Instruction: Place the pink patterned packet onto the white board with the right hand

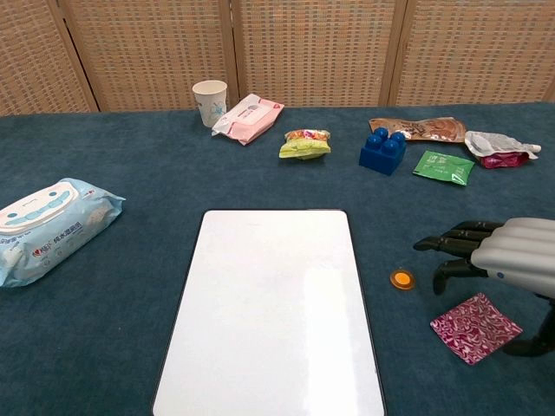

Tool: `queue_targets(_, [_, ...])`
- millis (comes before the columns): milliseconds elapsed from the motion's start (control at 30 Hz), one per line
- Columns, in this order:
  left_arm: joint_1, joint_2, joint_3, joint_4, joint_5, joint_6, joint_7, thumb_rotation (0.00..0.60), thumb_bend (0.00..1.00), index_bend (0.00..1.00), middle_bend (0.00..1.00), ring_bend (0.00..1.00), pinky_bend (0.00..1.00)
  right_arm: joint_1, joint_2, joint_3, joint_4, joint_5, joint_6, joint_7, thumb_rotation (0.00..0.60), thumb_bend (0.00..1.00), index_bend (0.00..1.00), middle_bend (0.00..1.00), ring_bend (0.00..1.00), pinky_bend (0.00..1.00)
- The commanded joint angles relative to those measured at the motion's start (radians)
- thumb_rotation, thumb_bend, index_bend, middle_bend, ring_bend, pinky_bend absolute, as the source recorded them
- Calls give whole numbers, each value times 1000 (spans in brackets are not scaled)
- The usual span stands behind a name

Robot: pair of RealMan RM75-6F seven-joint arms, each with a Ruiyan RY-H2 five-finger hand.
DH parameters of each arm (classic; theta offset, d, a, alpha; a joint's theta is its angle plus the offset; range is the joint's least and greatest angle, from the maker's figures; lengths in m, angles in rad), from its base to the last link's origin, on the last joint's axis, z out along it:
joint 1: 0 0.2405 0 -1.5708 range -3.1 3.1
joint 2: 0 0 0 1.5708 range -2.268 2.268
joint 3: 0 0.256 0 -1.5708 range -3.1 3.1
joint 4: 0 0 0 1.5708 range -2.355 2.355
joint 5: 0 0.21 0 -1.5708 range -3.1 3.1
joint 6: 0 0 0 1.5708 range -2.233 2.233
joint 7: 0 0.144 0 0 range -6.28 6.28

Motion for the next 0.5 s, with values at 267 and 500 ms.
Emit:
queue_targets(267, [-1,0,0,4,1,-2,-9,582,0,0,0,0,0,6,-24,-24,27,-9,13,-33,600,260,264,0,0,0])
queue_targets(500, [0,1,0,3,0,-1,-10,583,0,0,0,0,0,10,-41,-33,56,2,14,-44,600,260,268,0,0,0])
